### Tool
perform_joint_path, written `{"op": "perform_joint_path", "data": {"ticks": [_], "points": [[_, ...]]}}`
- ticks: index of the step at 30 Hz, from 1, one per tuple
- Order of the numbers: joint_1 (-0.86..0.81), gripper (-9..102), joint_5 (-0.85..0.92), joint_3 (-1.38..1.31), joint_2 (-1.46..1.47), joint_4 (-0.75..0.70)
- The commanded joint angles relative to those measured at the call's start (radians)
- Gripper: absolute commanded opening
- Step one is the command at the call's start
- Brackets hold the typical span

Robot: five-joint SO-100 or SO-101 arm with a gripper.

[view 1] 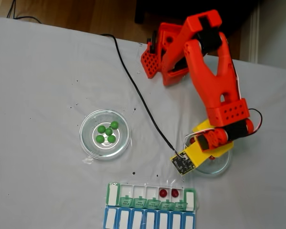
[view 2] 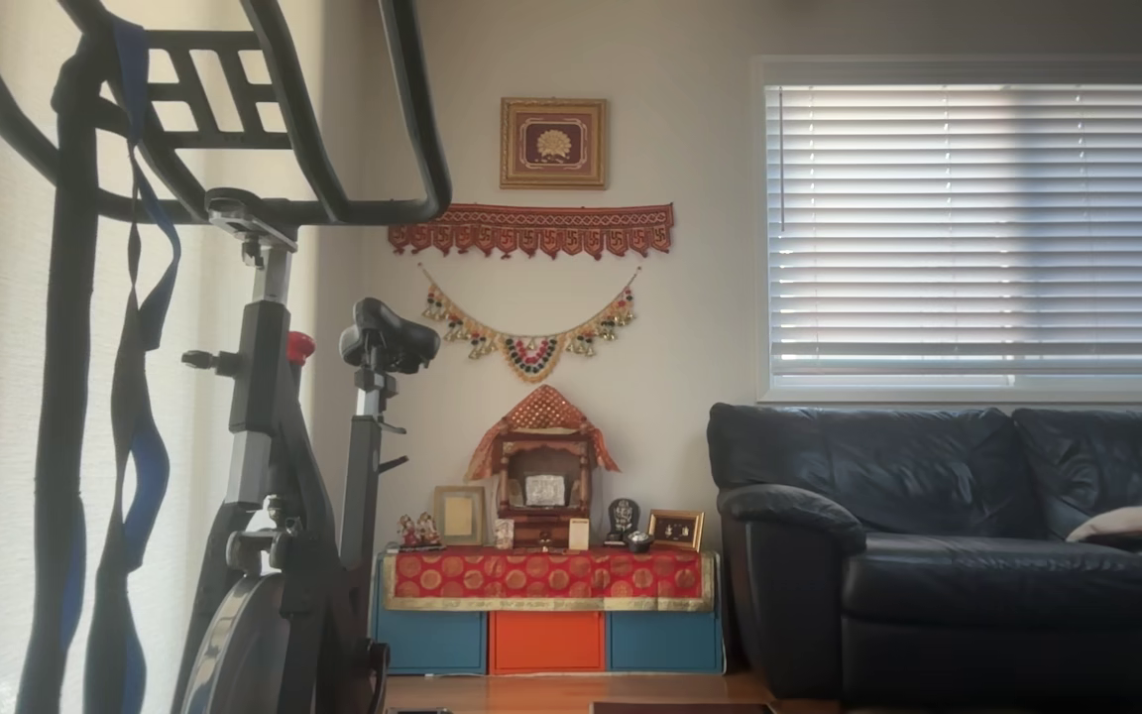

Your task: Sort medicines into box.

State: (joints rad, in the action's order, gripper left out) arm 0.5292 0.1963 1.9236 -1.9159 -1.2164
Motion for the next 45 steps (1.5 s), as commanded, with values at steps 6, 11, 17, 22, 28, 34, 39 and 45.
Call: {"op": "perform_joint_path", "data": {"ticks": [6,11,17,22,28,34,39,45], "points": [[0.018,15,-0.008,0.008,-0.028,0.044],[0.020,15,-0.009,0.025,-0.028,0.072],[0.023,15,-0.012,0.028,-0.023,0.086],[0.023,16,-0.015,0.017,-0.017,0.092],[0.025,16,-0.020,0.011,0.000,0.104],[0.020,16,-0.020,0.008,0.012,0.110],[0.018,16,-0.018,0.011,0.017,0.115],[0.018,16,-0.020,0.015,0.017,0.121]]}}
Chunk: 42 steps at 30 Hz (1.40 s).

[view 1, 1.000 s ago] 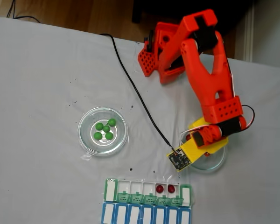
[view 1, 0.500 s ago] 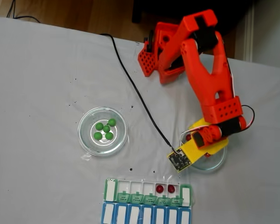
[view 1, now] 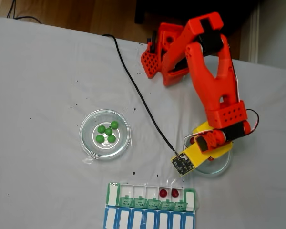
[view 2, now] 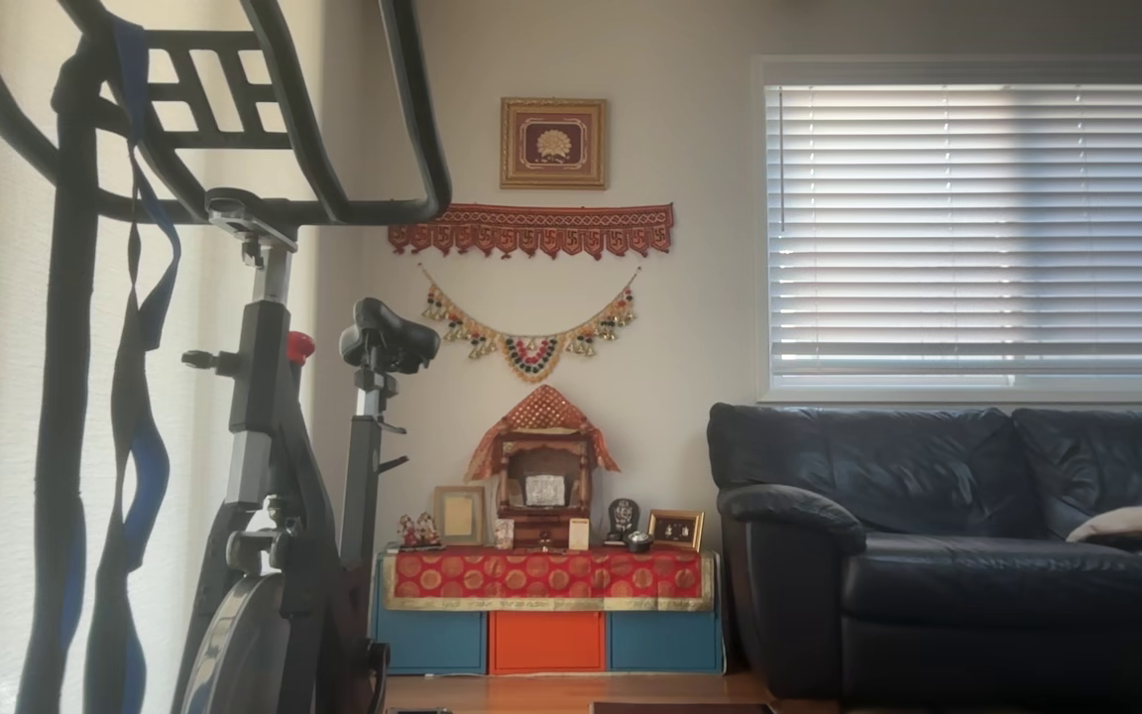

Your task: Sort medicines into box.

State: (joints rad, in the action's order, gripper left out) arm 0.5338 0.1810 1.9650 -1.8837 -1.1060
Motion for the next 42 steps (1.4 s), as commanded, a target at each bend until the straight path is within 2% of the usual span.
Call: {"op": "perform_joint_path", "data": {"ticks": [1,22,42], "points": [[0.012,16,-0.005,-0.028,-0.015,0.011],[-0.038,18,-0.012,-0.055,0.012,-0.008],[-0.014,18,-0.035,-0.014,0.014,0.000]]}}
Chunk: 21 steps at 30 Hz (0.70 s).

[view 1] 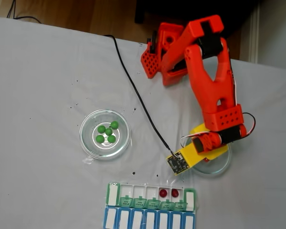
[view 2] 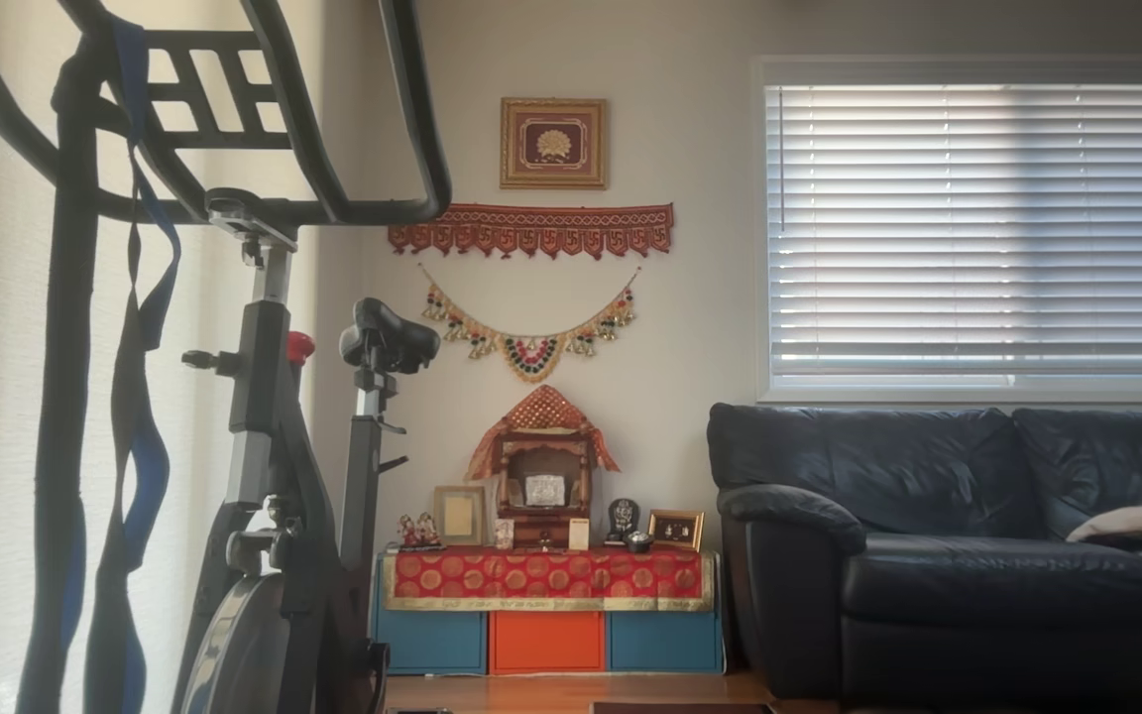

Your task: Sort medicines into box.

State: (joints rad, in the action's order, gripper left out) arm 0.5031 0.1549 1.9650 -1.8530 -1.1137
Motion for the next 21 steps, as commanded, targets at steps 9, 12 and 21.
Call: {"op": "perform_joint_path", "data": {"ticks": [9,12,21], "points": [[0.028,18,-0.015,0.023,-0.005,0.041],[0.025,18,-0.014,0.026,-0.002,0.049],[0.011,18,0.008,0.040,-0.002,0.074]]}}
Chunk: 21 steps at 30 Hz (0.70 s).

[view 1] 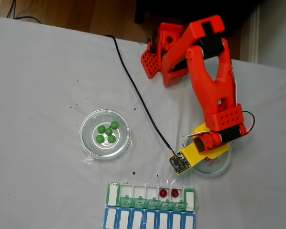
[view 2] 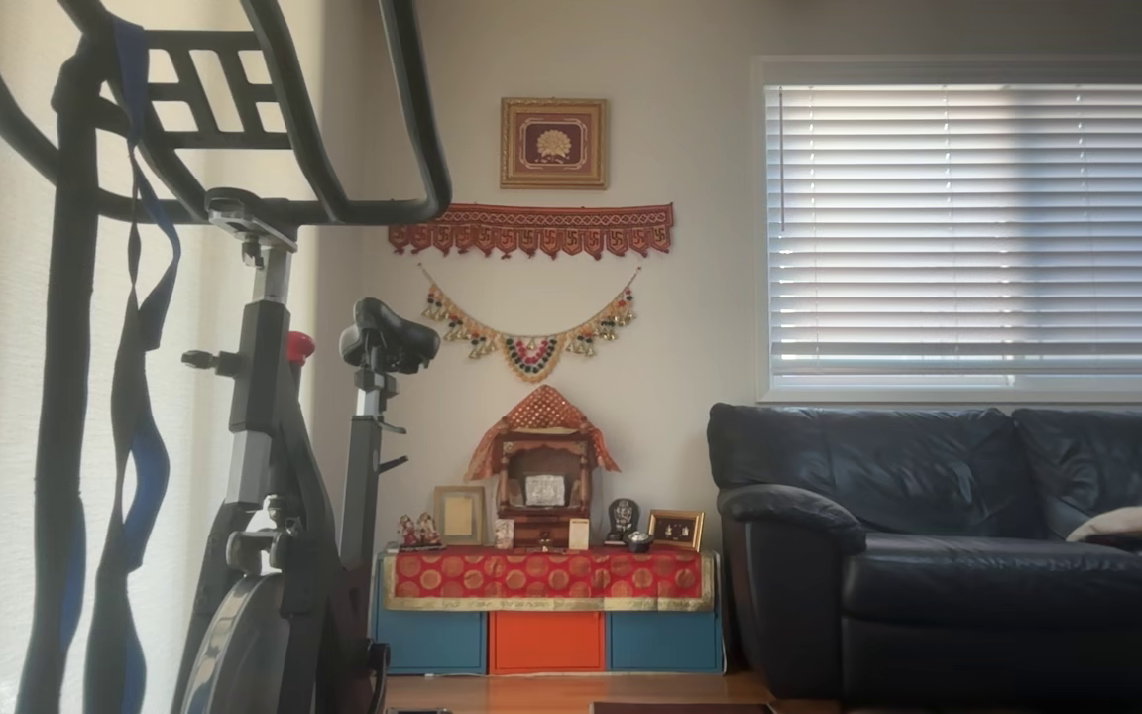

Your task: Sort medicines into box.

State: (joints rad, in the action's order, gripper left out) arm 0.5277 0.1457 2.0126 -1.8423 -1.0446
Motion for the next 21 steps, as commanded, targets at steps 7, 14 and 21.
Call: {"op": "perform_joint_path", "data": {"ticks": [7,14,21], "points": [[-0.017,18,0.025,-0.002,-0.012,0.011],[-0.021,18,0.031,0.002,-0.011,0.018],[-0.021,18,0.034,0.008,-0.006,0.025]]}}
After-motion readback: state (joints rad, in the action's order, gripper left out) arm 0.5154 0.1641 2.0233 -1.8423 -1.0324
